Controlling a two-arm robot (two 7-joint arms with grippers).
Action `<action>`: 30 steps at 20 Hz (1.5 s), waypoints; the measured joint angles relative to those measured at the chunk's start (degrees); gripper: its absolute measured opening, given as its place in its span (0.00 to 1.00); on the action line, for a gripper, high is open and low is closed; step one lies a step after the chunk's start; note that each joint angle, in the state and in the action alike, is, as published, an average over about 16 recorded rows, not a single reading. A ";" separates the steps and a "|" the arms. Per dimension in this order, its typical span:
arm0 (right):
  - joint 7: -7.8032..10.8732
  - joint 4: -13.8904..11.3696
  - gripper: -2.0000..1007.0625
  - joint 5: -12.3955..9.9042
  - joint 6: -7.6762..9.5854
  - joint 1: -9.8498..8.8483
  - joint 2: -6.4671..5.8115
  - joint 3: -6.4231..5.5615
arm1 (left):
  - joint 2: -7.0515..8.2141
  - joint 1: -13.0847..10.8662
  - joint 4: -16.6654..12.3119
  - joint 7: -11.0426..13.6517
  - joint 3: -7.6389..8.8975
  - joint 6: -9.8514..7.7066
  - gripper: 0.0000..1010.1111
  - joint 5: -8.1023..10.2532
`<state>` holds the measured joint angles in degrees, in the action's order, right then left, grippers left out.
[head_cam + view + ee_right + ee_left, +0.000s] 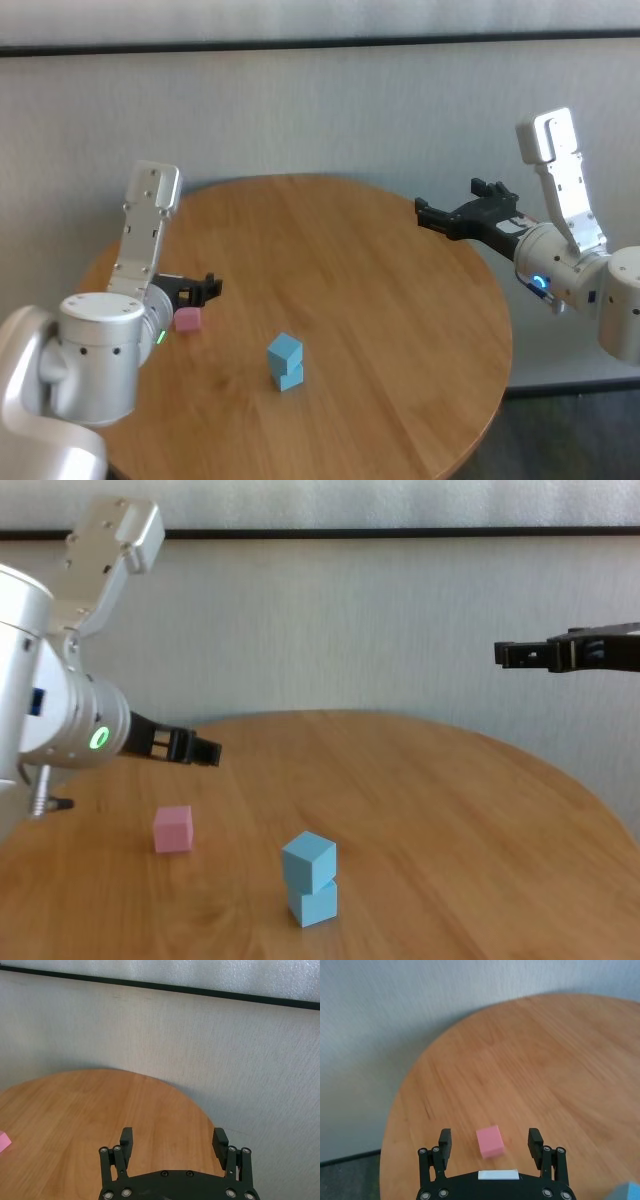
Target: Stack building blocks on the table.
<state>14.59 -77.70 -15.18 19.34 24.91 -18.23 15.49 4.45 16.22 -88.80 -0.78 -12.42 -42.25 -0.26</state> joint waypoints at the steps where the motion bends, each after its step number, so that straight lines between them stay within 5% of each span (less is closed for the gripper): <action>1: 0.01 -0.01 1.00 -0.01 0.02 0.00 0.01 0.01 | -0.76 0.21 0.81 -0.73 0.34 0.54 0.99 -0.22; 5: 0.04 -0.02 1.00 -0.05 0.08 0.02 0.02 0.03 | -3.04 1.05 4.13 -2.89 1.60 3.01 0.99 -1.05; 10: 0.07 -0.05 1.00 -0.09 0.13 0.04 0.04 0.05 | -4.02 2.22 8.22 -3.42 2.61 5.68 0.99 -1.73; 17: 0.10 -0.07 1.00 -0.13 0.17 0.06 0.06 0.08 | -3.85 3.46 12.00 -2.20 4.07 7.20 0.99 -1.82; 30: 0.11 -0.09 1.00 -0.15 0.22 0.08 0.07 0.11 | -2.71 3.29 13.49 1.82 5.77 8.11 0.99 -1.59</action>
<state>14.69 -77.79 -15.33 19.56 24.98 -18.16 15.60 1.74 19.51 -75.32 1.04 -6.65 -34.13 -1.85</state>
